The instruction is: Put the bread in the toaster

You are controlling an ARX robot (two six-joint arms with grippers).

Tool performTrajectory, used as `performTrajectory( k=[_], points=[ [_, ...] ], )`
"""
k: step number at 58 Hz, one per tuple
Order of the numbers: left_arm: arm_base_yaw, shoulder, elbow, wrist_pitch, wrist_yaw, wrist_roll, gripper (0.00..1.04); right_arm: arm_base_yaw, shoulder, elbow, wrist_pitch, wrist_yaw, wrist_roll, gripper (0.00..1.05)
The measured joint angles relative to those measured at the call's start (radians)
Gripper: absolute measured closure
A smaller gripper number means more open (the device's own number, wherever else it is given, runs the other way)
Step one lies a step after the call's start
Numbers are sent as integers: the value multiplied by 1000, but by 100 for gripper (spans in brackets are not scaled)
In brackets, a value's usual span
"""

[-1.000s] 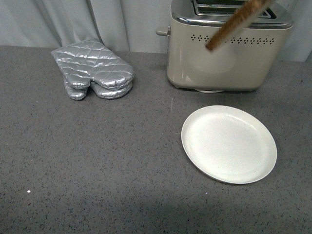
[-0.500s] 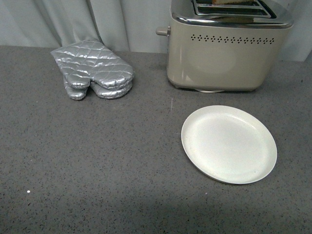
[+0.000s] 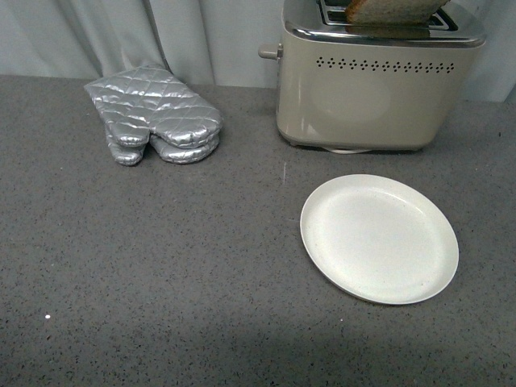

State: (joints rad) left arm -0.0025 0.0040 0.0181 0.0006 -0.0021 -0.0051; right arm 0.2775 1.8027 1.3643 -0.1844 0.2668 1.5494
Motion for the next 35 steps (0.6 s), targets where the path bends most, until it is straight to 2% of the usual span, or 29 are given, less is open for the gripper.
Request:
performTrajectory(
  k=[19,26,30,33,35],
  points=[
    [0,0,0,0,0,0,7,-11,74,82,-29,-4,-11,104],
    [0,0,0,0,0,0,7,-14,101,114,29,-24,-139,77],
    [0,0,0,0,0,0,7,-11,92,108,112,-21,-298,59],
    [0,0,0,0,0,0,7,-7,76,89,158,-10,-385,52],
    [0,0,0,0,0,0,7,-1,49,57,195,12,-496,45]
  ],
)
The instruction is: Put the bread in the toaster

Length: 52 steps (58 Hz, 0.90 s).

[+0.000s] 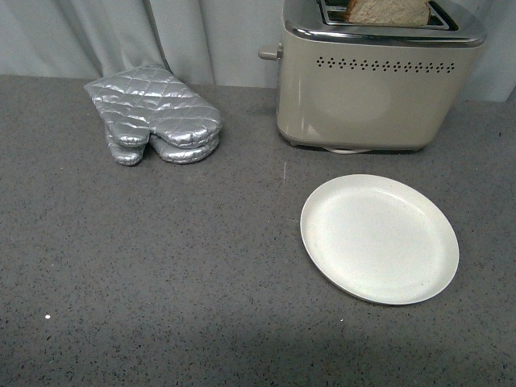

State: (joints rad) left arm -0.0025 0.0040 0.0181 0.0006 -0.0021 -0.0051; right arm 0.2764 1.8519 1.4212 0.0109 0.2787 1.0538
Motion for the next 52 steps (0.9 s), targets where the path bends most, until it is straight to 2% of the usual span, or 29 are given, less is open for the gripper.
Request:
performTrajectory(
  k=[7,9,14,20,26,28,30,33,40,52],
  points=[
    [0,0,0,0,0,0,7,17,-173,-264,286,61,-478,14],
    [0,0,0,0,0,0,7,17,-204,-313,330,63,-542,9],
    [0,0,0,0,0,0,7,10,-270,-441,444,68,-742,10],
    [0,0,0,0,0,0,7,-11,-334,-590,542,71,-917,10],
    [0,0,0,0,0,0,7,-33,-397,-702,605,76,-1010,10],
    [0,0,0,0,0,0,7,-53,-428,-761,677,25,-1026,14],
    [0,0,0,0,0,0,7,-79,-478,-841,767,-62,-1033,23],
    [0,0,0,0,0,0,7,-97,-531,-913,813,-98,-1040,32],
    [0,0,0,0,0,0,7,-126,-612,-1029,838,-130,-1047,52],
    [0,0,0,0,0,0,7,-172,-743,-1175,840,-175,-1050,93]
  ],
)
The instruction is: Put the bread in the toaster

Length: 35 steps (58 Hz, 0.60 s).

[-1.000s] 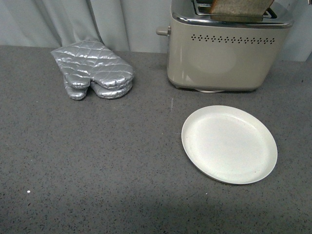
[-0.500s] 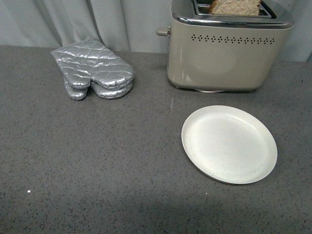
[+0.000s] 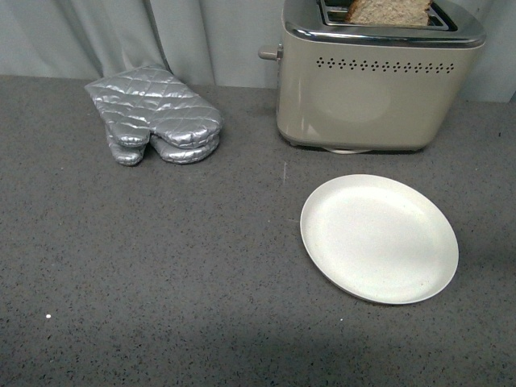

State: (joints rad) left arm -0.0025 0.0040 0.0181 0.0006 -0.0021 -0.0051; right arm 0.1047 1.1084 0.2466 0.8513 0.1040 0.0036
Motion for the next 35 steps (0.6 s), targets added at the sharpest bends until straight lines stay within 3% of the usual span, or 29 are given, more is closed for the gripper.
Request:
performTrajectory(
  k=[4,10,13,31,35],
  points=[
    [0,0,0,0,0,0,7,-11,-44,-33,-7,-13,-3,105],
    [0,0,0,0,0,0,7,-35,-122,-89,-36,-38,-3,104],
    [0,0,0,0,0,0,7,-80,-169,-113,-58,-96,-3,104],
    [0,0,0,0,0,0,7,-103,-347,-181,-166,-101,-3,104],
    [0,0,0,0,0,0,7,-103,-360,-217,-128,-101,-3,104]
  ],
)
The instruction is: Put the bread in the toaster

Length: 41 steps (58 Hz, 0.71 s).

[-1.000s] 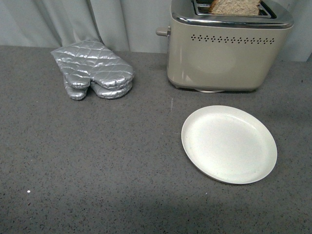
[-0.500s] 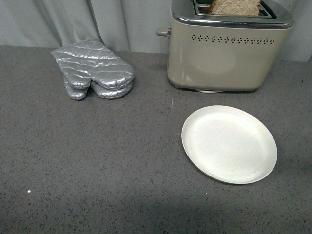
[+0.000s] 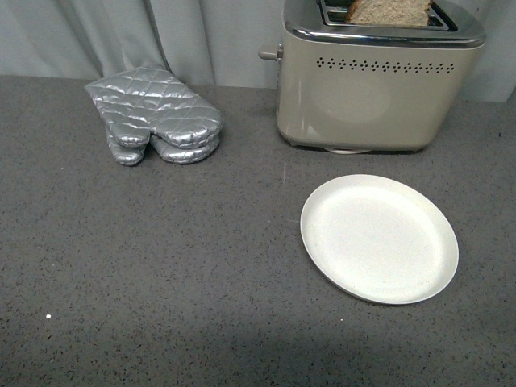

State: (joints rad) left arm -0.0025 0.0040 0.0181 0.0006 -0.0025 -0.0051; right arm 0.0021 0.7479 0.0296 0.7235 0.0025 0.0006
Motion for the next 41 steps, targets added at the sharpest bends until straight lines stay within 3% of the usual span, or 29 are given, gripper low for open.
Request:
performTrajectory(
  k=[14,41],
  points=[
    [0,0,0,0,0,0,7,0,-205,-24,-188,0,0,104],
    [0,0,0,0,0,0,7,0,-429,-25,-403,-1,0,104]
  ],
)
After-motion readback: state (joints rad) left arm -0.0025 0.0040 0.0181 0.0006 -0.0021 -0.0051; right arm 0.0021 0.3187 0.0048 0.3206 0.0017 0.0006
